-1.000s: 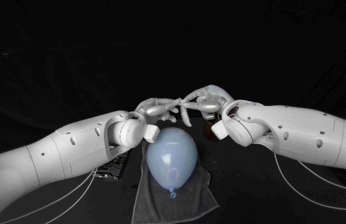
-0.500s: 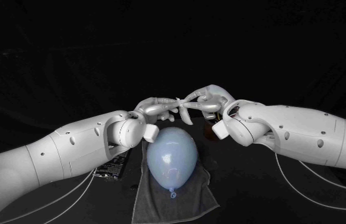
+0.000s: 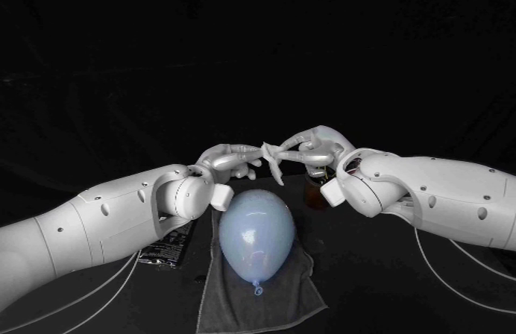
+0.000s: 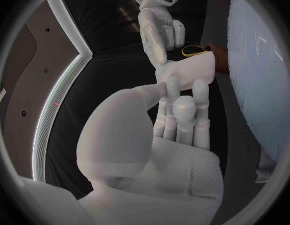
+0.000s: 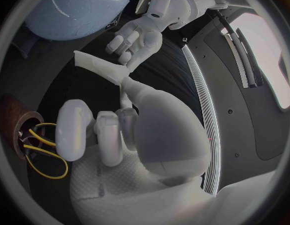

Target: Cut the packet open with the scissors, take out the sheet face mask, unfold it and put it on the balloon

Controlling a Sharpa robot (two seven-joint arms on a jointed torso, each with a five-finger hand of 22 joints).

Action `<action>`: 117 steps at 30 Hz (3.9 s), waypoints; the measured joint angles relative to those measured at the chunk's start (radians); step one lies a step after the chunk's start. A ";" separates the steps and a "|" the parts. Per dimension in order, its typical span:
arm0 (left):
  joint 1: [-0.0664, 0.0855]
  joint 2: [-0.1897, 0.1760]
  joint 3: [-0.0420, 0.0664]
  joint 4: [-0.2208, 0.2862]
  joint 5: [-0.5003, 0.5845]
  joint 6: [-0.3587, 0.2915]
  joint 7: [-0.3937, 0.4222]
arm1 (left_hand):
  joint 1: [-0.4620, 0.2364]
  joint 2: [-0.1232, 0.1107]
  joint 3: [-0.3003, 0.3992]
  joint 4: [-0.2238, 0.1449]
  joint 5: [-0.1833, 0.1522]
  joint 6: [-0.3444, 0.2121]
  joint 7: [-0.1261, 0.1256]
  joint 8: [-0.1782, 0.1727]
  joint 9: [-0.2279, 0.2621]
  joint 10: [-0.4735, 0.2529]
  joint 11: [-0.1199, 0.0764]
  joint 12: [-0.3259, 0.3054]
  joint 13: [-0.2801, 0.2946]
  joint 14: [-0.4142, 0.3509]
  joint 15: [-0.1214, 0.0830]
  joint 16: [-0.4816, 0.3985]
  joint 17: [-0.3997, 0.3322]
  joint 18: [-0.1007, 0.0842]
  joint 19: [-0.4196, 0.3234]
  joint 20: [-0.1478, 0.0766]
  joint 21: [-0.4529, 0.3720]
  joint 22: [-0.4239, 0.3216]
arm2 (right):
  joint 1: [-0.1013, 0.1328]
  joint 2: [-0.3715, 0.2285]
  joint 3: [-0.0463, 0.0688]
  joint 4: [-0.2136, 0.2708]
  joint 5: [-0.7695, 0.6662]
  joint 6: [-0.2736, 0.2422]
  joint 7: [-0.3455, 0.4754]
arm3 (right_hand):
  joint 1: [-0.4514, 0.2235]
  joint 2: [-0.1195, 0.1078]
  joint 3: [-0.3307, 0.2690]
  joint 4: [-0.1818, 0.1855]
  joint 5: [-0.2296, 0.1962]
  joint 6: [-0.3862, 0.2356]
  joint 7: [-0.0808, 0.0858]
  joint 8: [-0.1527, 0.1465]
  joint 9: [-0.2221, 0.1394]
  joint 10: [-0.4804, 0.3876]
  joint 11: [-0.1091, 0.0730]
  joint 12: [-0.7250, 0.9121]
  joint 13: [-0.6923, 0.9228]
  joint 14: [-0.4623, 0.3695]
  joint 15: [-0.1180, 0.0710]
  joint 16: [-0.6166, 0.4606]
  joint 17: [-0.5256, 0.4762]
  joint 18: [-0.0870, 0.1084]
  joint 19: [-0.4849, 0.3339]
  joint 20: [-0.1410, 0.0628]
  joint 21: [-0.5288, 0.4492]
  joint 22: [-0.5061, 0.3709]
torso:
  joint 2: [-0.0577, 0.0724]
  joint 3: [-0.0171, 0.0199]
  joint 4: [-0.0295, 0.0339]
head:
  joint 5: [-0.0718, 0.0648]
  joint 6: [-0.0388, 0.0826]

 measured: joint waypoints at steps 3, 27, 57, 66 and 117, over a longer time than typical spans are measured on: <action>0.000 -0.002 0.000 -0.001 -0.010 0.003 -0.001 | -0.004 -0.002 0.003 -0.003 0.000 0.000 0.000 0.004 0.000 0.000 0.000 0.000 0.000 0.002 0.000 0.000 0.003 0.000 0.000 0.000 0.000 0.001 | 0.000 -0.002 0.000 -0.001 0.003 -0.001 0.001 | 0.000 0.000 0.000 0.000 0.000 0.000 0.000 0.000 0.000 0.000 0.000 -0.001 0.000 -0.001 0.001 0.001 0.000 0.000 -0.001 -0.001 0.000 0.000 | 0.000 0.0006 0.0003 | 0.000 0.000; 0.063 -0.011 0.004 -0.061 -0.194 0.081 -0.037 | -0.017 -0.004 -0.002 -0.009 0.000 -0.004 -0.004 0.004 0.001 0.004 -0.004 0.000 0.001 0.021 0.000 0.023 0.038 -0.002 -0.004 -0.004 0.015 0.008 | 0.028 0.000 0.003 -0.050 0.014 0.014 -0.010 | 0.000 0.000 0.006 -0.006 0.004 -0.004 0.000 0.000 0.002 0.000 0.000 -0.003 0.001 0.002 -0.002 -0.002 0.000 0.000 -0.001 -0.001 0.000 -0.001 | -0.001 0.0013 -0.0001 | 0.002 0.004; 0.107 0.046 0.004 -0.213 -0.460 0.106 -0.033 | -0.036 -0.013 0.029 -0.041 0.000 -0.002 -0.002 0.007 0.004 0.004 -0.003 0.000 0.000 0.024 0.001 0.031 0.053 -0.004 -0.004 -0.003 0.019 0.010 | 0.119 0.022 0.013 -0.106 0.001 0.078 -0.060 | 0.000 0.000 0.011 -0.011 0.002 -0.005 -0.003 0.008 0.003 -0.002 0.002 0.005 0.000 0.002 -0.002 0.000 0.001 0.000 -0.001 -0.001 0.000 0.000 | 0.001 0.0007 -0.0002 | -0.006 0.018; 0.108 0.049 0.004 -0.229 -0.485 0.096 -0.018 | -0.038 -0.009 0.029 -0.041 0.000 -0.003 -0.001 0.007 0.004 0.004 -0.003 0.000 0.000 0.030 0.000 0.039 0.060 0.001 -0.007 0.000 0.019 0.012 | 0.125 0.024 0.013 -0.111 0.002 0.099 -0.081 | 0.000 0.000 0.011 -0.011 0.002 -0.005 -0.003 0.008 0.003 -0.002 0.002 0.005 0.001 0.000 0.000 0.001 0.000 0.000 -0.001 -0.001 0.000 -0.001 | 0.000 -0.0002 0.0004 | -0.007 0.019; 0.103 -0.003 -0.001 -0.130 -0.379 0.103 -0.106 | -0.147 0.016 -0.155 0.109 0.001 -0.010 -0.007 0.001 0.067 -0.012 -0.006 0.084 0.000 0.036 -0.001 0.076 0.040 -0.002 -0.005 0.030 -0.024 -0.037 | 0.131 0.081 0.016 -0.140 0.049 0.113 -0.118 | -0.008 0.000 0.019 -0.014 0.004 -0.005 -0.002 0.015 0.005 0.000 0.000 0.011 0.000 0.000 0.000 0.000 0.000 0.000 0.001 -0.003 0.000 0.000 | 0.000 -0.0004 0.0004 | -0.009 0.022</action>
